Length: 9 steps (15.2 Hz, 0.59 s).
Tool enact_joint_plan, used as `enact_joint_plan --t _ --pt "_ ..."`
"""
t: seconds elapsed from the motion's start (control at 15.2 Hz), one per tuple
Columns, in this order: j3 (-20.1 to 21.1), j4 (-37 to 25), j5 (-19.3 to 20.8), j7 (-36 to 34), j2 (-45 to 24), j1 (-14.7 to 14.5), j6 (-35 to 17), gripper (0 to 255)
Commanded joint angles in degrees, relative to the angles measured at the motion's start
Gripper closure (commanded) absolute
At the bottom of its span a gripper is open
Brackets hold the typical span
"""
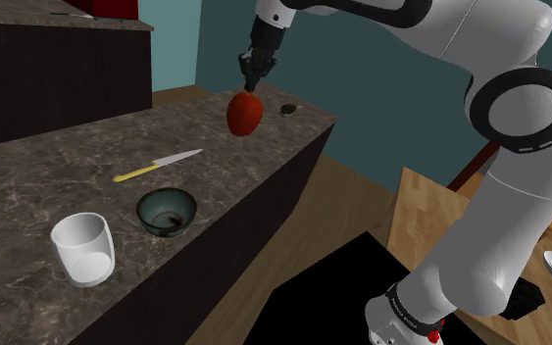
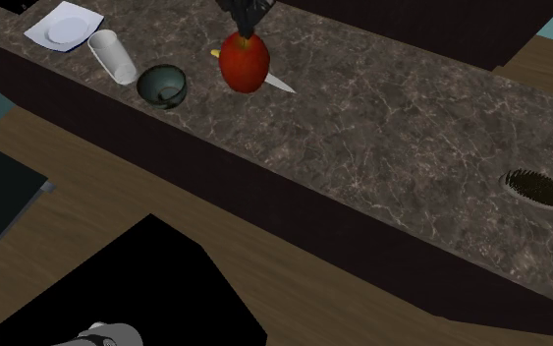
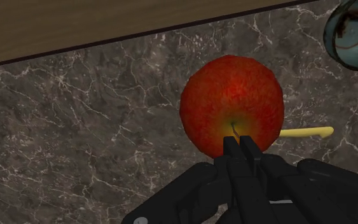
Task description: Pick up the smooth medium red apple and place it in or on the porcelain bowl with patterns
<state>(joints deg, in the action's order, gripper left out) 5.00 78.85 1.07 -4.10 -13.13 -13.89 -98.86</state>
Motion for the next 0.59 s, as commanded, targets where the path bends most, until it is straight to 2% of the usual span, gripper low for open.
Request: enact_joint_plan --t 0.0,0.53 --pt "0.86 0.75 0.42 -2.49 0.88 -1.53 0.16 255" --pt "4.57 -4.07 2.64 -12.62 -0.51 -8.17 3.85 255"
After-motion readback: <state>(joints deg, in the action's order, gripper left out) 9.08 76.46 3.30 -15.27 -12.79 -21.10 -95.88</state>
